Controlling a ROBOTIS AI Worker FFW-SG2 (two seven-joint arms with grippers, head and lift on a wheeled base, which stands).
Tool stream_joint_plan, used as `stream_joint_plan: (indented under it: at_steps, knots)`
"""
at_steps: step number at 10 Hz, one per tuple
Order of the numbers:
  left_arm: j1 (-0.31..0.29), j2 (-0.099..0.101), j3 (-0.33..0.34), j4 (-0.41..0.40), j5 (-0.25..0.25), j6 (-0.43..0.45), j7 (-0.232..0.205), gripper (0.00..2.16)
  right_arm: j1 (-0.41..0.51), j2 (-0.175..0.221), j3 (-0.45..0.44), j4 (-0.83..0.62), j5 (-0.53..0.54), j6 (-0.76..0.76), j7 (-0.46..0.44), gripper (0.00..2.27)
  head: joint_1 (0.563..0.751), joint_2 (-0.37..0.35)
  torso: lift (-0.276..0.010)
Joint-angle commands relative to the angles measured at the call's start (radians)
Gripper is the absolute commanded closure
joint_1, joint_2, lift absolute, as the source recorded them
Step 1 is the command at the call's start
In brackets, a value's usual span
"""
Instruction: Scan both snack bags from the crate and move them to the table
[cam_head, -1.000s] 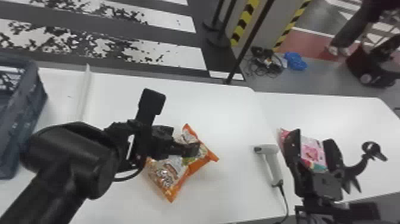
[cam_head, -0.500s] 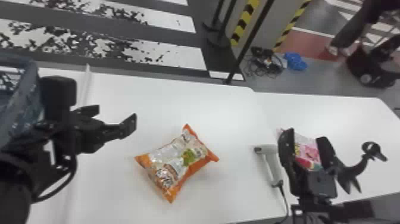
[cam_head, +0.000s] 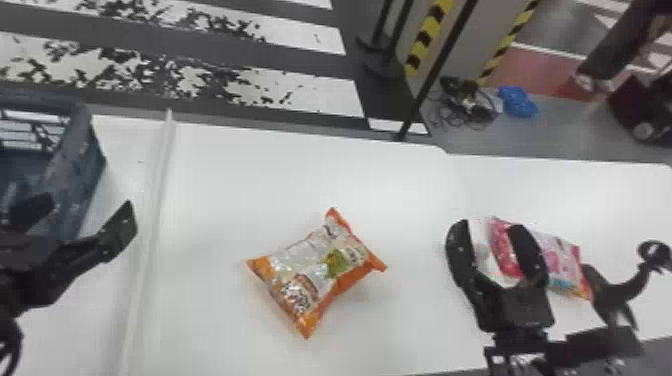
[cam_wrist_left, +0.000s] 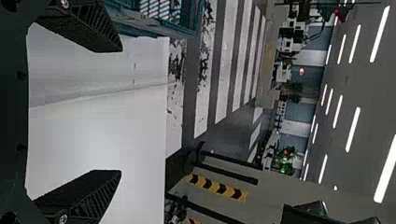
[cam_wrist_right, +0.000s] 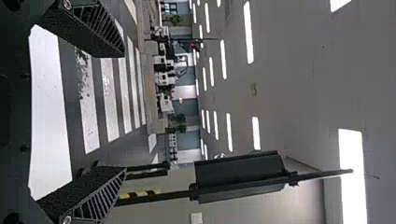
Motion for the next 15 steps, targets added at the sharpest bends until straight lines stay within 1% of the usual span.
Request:
stream_joint_plan:
  at_steps: [1, 2, 3, 4, 5, 6, 7, 9, 10, 11, 12, 13, 14, 15]
  knots:
    - [0.08, 0.003, 0.034, 0.0, 0.006, -0.073, -0.001, 0.07, 0.0, 0.0, 0.024, -0.025, 0.006, 0.049, 0.01, 0.07, 0.695, -0.243, -0.087]
    - [0.129, 0.003, 0.062, -0.002, 0.019, -0.14, -0.002, 0.07, 0.0, 0.002, 0.04, -0.038, 0.007, 0.089, 0.032, 0.07, 0.695, -0.205, -0.087]
    - [0.172, 0.003, 0.091, -0.005, 0.043, -0.189, -0.012, 0.07, 0.0, 0.0, 0.06, -0.043, 0.013, 0.092, 0.036, 0.07, 0.695, -0.182, -0.087]
    - [0.213, 0.004, 0.116, -0.026, 0.062, -0.217, -0.019, 0.07, -0.002, 0.002, 0.071, -0.043, 0.018, 0.144, 0.082, 0.08, 0.695, -0.142, -0.087]
    - [0.245, 0.003, 0.131, -0.06, 0.069, -0.226, -0.024, 0.07, -0.008, 0.002, 0.079, -0.043, 0.019, 0.187, 0.128, 0.08, 0.695, -0.093, -0.087]
    - [0.264, 0.003, 0.142, -0.083, 0.085, -0.229, -0.025, 0.07, -0.02, 0.002, 0.099, -0.043, 0.035, 0.239, 0.139, 0.08, 0.695, -0.053, -0.087]
    - [0.281, 0.001, 0.146, -0.097, 0.085, -0.229, -0.028, 0.07, -0.033, 0.002, 0.125, -0.043, 0.061, 0.27, 0.139, 0.08, 0.695, -0.04, -0.087]
    - [0.302, 0.0, 0.151, -0.103, 0.085, -0.235, -0.03, 0.07, -0.048, 0.002, 0.169, -0.052, 0.079, 0.35, 0.153, 0.08, 0.695, 0.018, -0.087]
    - [0.311, -0.002, 0.151, -0.103, 0.085, -0.238, -0.032, 0.07, -0.048, 0.002, 0.194, -0.08, 0.079, 0.417, 0.16, 0.15, 0.695, 0.053, -0.087]
    - [0.313, 0.0, 0.148, -0.101, 0.083, -0.238, -0.033, 0.07, -0.057, 0.002, 0.225, -0.104, 0.084, 0.506, 0.183, 0.73, 0.695, 0.083, -0.087]
    - [0.313, -0.002, 0.142, -0.103, 0.083, -0.238, -0.036, 0.07, -0.088, 0.003, 0.257, -0.107, 0.096, 0.626, 0.187, 2.06, 0.695, 0.103, -0.087]
    - [0.313, 0.001, 0.134, -0.103, 0.083, -0.241, -0.038, 0.07, -0.114, 0.006, 0.275, -0.106, 0.136, 0.669, 0.187, 2.25, 0.695, 0.143, -0.087]
    - [0.31, 0.003, 0.133, -0.101, 0.083, -0.241, -0.051, 0.07, -0.125, 0.014, 0.292, -0.106, 0.168, 0.687, 0.185, 2.25, 0.695, 0.171, -0.087]
    - [0.304, 0.007, 0.131, -0.095, 0.083, -0.238, -0.053, 0.07, -0.143, 0.025, 0.301, -0.101, 0.18, 0.743, 0.182, 2.25, 0.695, 0.186, -0.087]
